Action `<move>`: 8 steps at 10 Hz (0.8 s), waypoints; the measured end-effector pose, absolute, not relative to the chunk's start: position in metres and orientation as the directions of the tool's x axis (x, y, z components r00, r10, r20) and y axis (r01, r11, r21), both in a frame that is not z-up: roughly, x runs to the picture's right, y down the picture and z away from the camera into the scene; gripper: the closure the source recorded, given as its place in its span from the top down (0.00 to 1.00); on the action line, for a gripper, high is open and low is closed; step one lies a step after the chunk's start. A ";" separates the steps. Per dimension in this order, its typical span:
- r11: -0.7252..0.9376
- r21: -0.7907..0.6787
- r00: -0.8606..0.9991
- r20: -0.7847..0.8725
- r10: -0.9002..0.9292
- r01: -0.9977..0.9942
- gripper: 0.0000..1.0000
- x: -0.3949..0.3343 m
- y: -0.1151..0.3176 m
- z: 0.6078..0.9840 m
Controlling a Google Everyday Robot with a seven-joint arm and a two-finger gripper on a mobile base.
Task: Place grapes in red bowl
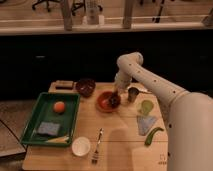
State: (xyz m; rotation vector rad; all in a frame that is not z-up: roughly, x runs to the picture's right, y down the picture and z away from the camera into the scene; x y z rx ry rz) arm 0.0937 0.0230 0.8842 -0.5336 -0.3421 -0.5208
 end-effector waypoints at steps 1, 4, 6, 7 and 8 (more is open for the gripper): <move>0.737 -0.391 0.816 0.437 -0.379 0.551 0.06 0.094 0.023 0.884; 0.736 -0.390 0.814 0.438 -0.381 0.554 0.06 0.093 0.023 0.884; 0.734 -0.388 0.812 0.439 -0.385 0.558 0.06 0.093 0.023 0.884; 0.733 -0.387 0.810 0.440 -0.387 0.560 0.06 0.093 0.023 0.884; 0.732 -0.387 0.810 0.439 -0.388 0.560 0.06 0.093 0.023 0.884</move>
